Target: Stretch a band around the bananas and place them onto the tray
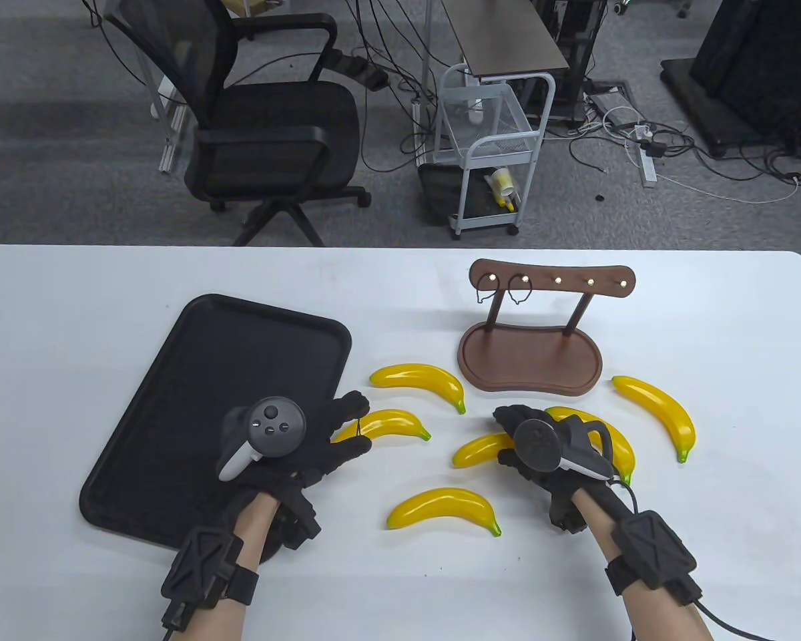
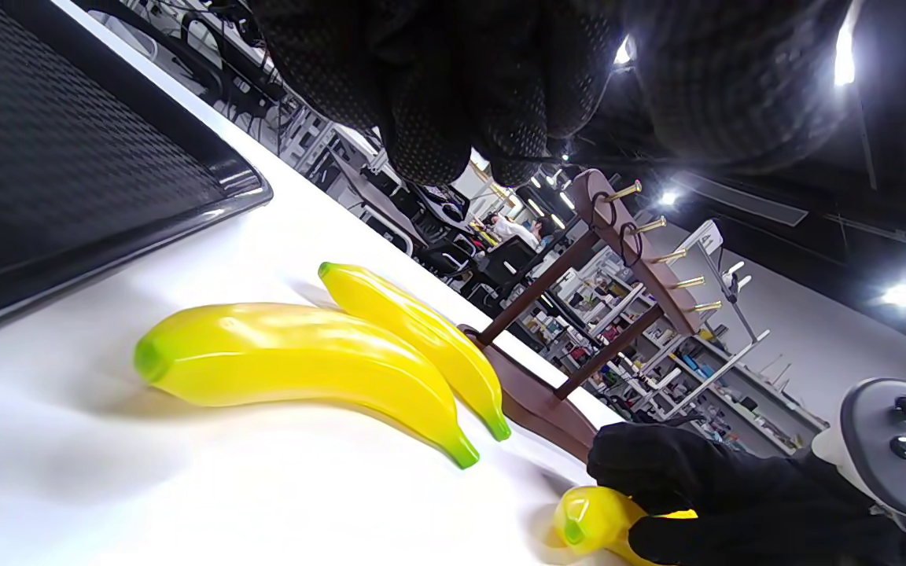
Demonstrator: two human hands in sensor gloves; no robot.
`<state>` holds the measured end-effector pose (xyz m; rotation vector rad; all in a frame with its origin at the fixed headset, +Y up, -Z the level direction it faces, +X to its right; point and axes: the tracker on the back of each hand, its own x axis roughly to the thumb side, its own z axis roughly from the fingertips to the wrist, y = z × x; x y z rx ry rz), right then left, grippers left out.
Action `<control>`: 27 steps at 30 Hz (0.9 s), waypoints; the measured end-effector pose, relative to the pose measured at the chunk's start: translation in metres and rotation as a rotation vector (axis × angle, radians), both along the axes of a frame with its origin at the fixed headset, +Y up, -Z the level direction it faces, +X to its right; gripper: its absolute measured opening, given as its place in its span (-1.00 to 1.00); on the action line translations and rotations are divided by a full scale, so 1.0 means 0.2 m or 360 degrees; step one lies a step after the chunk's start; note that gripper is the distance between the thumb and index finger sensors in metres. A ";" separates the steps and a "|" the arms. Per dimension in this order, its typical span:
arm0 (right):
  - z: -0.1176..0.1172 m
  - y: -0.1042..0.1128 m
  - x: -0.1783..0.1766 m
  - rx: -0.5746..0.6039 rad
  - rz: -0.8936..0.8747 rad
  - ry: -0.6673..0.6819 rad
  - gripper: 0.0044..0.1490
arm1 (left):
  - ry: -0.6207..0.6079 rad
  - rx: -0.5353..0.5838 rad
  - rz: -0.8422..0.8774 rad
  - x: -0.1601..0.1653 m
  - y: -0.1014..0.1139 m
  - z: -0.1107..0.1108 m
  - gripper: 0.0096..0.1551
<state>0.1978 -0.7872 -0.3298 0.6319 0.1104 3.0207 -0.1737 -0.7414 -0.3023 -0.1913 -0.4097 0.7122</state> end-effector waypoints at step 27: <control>0.01 -0.05 -0.02 0.0036 0.0066 0.0061 -0.11 | 0.0008 0.0025 -0.0034 0.00 -0.01 0.00 -0.15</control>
